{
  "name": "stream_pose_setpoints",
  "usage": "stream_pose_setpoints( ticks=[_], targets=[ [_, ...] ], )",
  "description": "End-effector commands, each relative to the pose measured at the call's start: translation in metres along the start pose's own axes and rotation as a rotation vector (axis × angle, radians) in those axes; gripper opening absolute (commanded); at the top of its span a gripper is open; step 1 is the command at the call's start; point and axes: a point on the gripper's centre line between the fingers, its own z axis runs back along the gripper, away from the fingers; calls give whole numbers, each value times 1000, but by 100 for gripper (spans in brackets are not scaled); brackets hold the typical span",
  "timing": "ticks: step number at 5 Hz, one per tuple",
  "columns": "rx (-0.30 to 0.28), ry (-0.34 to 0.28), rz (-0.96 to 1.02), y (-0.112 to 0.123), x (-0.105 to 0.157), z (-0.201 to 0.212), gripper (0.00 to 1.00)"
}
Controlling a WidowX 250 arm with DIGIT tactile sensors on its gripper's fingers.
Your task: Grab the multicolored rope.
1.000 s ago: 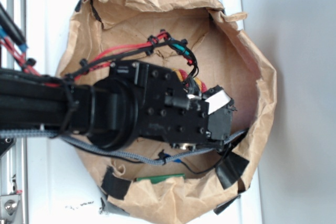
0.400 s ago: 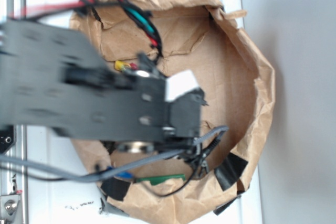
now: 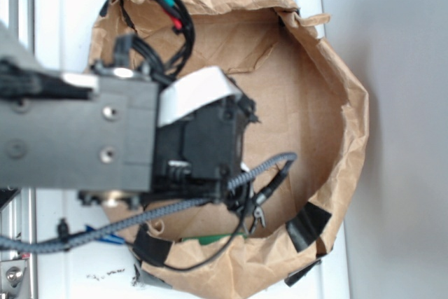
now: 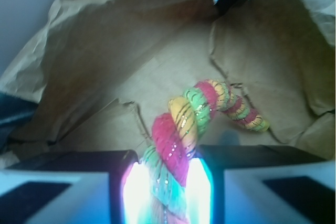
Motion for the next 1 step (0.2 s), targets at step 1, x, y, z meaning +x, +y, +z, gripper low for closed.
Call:
stream_pose_setpoints(
  ticks=[1],
  targets=[
    [40, -177, -65, -10, 6, 2, 100]
  ],
)
